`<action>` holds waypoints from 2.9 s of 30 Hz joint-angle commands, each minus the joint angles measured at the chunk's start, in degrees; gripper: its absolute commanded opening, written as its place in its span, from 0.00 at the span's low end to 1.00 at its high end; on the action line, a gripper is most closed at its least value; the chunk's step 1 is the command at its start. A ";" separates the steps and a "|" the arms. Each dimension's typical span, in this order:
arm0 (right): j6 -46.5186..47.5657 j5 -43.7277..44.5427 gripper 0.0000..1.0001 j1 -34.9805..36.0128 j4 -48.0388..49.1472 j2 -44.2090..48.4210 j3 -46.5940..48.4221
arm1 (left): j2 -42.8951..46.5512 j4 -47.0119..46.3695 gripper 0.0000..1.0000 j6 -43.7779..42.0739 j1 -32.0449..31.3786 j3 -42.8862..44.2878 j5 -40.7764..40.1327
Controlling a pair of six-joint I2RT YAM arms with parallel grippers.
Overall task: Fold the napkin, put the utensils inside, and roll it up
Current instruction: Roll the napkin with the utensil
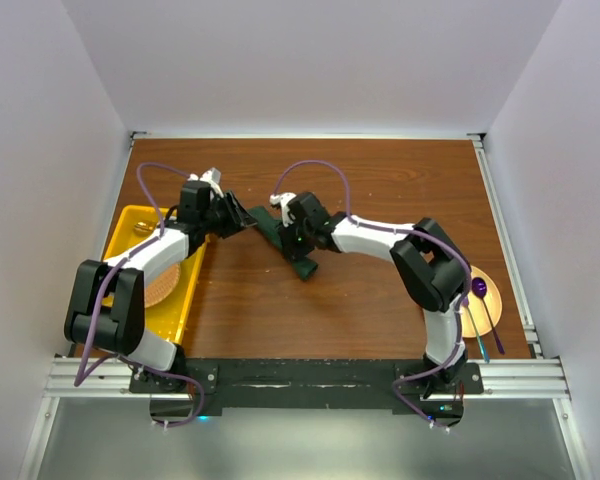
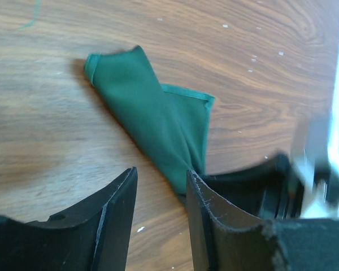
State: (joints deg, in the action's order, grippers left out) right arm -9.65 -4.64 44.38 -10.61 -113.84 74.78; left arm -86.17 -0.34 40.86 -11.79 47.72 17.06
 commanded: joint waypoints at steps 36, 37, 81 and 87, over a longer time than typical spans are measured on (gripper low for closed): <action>-26.67 -58.02 0.06 -18.28 24.07 -9.73 -11.24 | -2.33 8.25 0.73 8.27 -15.19 4.31 -18.45; -26.39 -57.76 0.06 -17.75 23.45 -9.73 -10.98 | -2.86 8.07 0.74 8.70 -15.36 4.39 -18.47; 6.48 14.82 0.79 10.89 4.17 10.75 -9.56 | -12.09 21.34 0.00 21.01 -19.23 5.71 -23.57; 8.24 20.03 0.75 14.86 11.82 11.09 -11.84 | -12.27 22.05 0.00 21.98 -19.23 6.06 -22.51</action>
State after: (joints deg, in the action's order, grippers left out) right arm -7.88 8.80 55.00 -10.24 -103.88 64.05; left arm -97.06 15.33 61.60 -30.17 53.28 -7.53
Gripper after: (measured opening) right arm 0.769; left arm 0.133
